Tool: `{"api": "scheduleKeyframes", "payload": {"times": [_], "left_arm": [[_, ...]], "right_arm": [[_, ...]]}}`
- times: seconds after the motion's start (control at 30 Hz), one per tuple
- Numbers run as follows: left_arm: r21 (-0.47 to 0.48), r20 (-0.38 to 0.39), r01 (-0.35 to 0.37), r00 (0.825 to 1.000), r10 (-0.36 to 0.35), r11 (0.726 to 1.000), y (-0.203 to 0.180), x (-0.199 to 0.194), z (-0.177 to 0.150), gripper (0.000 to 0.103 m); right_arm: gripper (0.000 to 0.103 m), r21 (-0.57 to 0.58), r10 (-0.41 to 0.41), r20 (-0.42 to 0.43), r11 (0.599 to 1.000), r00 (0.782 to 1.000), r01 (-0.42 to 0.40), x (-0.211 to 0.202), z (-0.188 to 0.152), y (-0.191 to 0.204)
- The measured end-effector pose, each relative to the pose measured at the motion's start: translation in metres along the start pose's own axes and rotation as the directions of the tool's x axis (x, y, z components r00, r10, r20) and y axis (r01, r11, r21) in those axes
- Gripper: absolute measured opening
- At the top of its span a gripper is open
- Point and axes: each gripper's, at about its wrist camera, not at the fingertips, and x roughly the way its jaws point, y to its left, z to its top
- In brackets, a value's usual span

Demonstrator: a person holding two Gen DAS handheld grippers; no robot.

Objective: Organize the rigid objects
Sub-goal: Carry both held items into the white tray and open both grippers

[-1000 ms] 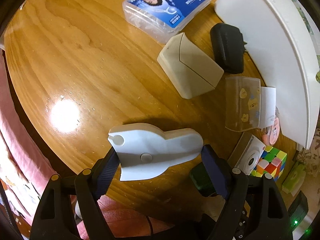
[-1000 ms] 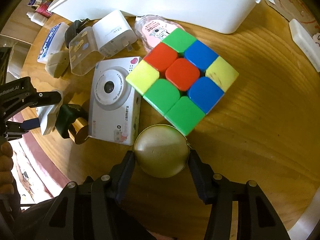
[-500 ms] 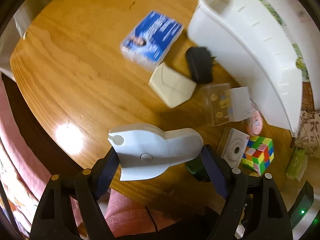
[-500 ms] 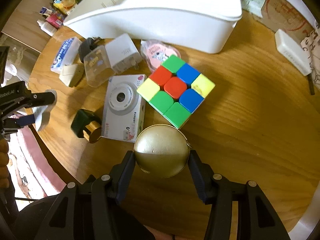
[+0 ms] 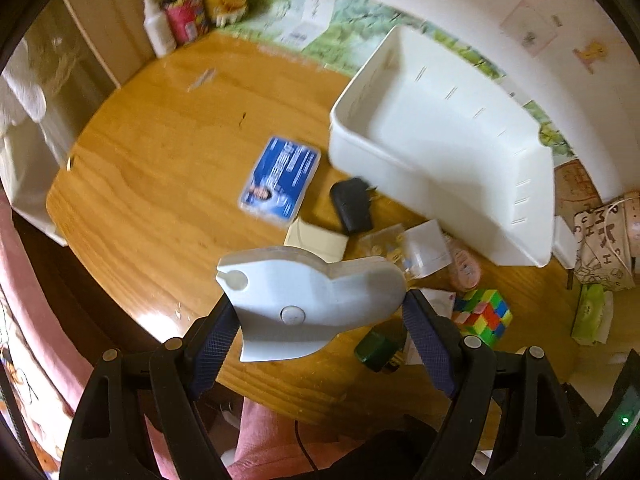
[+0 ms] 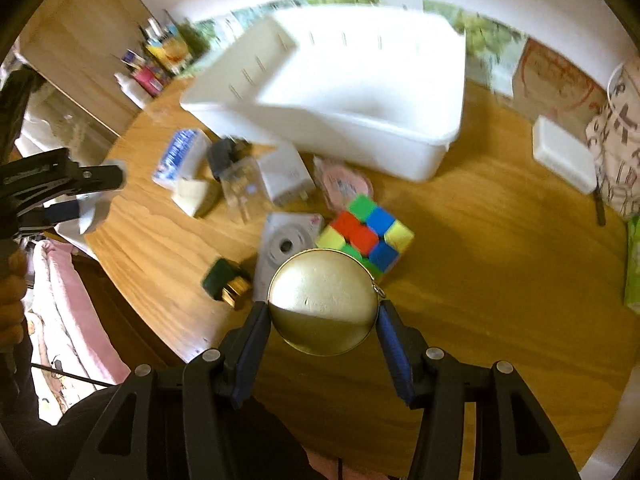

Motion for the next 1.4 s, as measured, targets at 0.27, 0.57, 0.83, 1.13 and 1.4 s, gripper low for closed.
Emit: {"api": "scheduleKeyframes", "payload": {"times": [0.27,0.57,0.83,1.13,1.4], "left_arm": [[0.065,0.140,0.005,0.990,-0.014,0.998,-0.031,-0.021,0.013,0.084],[0.151,0.334,0.061,0.936,-0.109,0.987,-0.052,-0.047,0.019,0.084],[0.226,0.447,0.060,0.880,-0.158,0.972,-0.064,-0.044,0.031,0.084],[0.329,0.513,0.073,0.823,-0.243,0.941,-0.076,-0.036,0.054,0.084],[0.434,0.503,0.051,0.815,-0.288,0.900,-0.098,-0.009,0.073,0.084]], "right_arm": [[0.055,-0.053,0.044,0.148,0.998,0.988,-0.037,-0.036,0.018,0.001],[0.055,-0.122,0.035,0.338,0.993,0.940,0.007,-0.061,0.037,-0.001],[0.055,-0.085,0.008,0.419,0.996,0.908,0.031,-0.057,0.057,-0.011],[0.055,-0.033,-0.028,0.480,0.998,0.877,0.051,-0.045,0.076,-0.017],[0.055,0.007,-0.052,0.527,0.998,0.848,0.057,-0.015,0.099,-0.019]]}}
